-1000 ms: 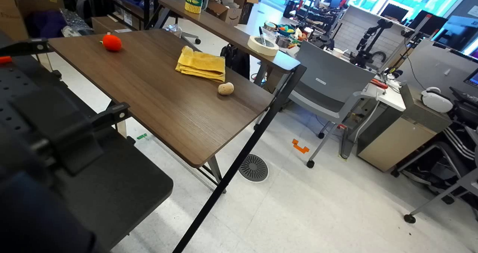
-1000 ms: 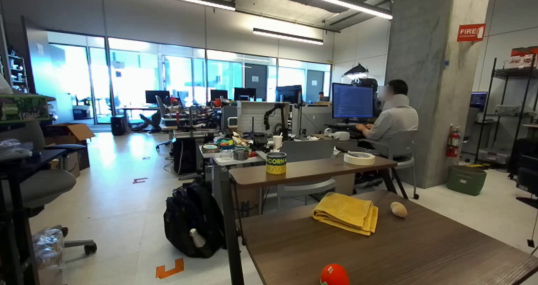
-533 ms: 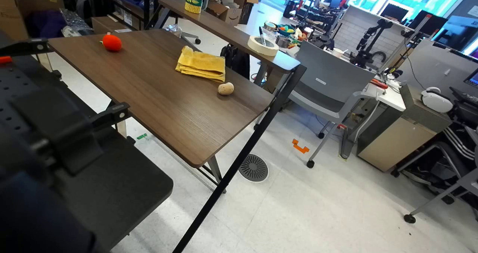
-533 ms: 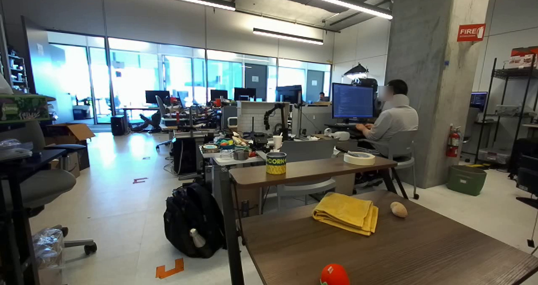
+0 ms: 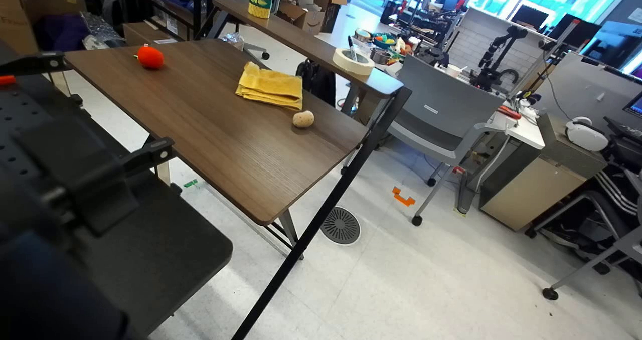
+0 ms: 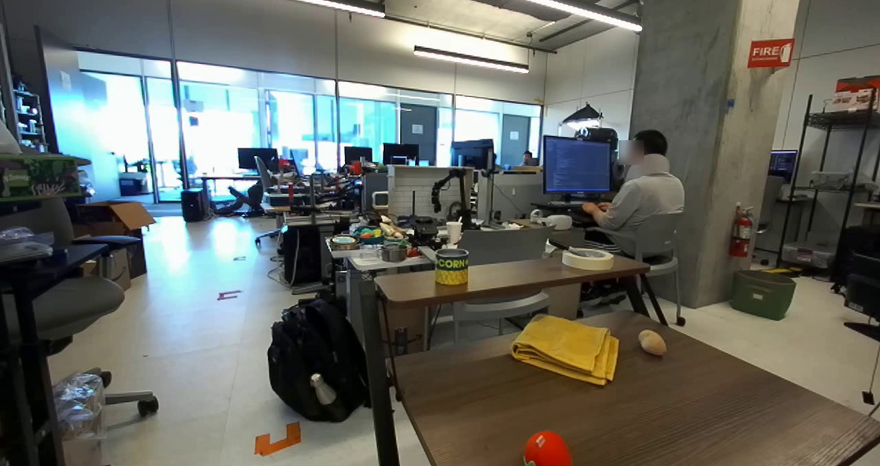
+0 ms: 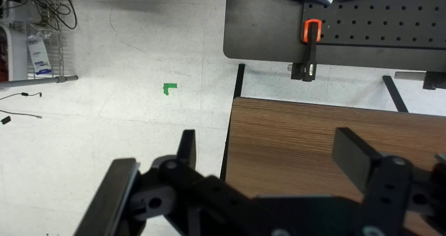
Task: Wipe the table with the cloth
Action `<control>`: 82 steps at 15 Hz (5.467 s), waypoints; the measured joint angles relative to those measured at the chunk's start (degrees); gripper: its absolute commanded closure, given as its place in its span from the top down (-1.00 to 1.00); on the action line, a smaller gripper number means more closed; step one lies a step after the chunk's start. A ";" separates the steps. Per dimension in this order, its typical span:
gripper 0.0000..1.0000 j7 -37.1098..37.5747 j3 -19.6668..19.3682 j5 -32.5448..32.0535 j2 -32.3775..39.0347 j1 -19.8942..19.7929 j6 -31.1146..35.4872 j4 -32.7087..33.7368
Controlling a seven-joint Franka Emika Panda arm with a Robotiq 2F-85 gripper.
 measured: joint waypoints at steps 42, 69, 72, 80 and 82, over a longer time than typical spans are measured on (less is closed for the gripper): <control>1.00 26.67 12.59 -4.82 27.31 2.87 40.50 -2.25; 1.00 29.34 4.99 13.10 66.56 9.47 51.36 31.95; 1.00 33.27 3.54 13.58 70.23 9.97 49.43 38.67; 0.16 37.53 1.29 13.60 75.79 10.56 42.43 43.60; -0.14 38.10 1.51 13.77 75.99 10.59 42.38 43.93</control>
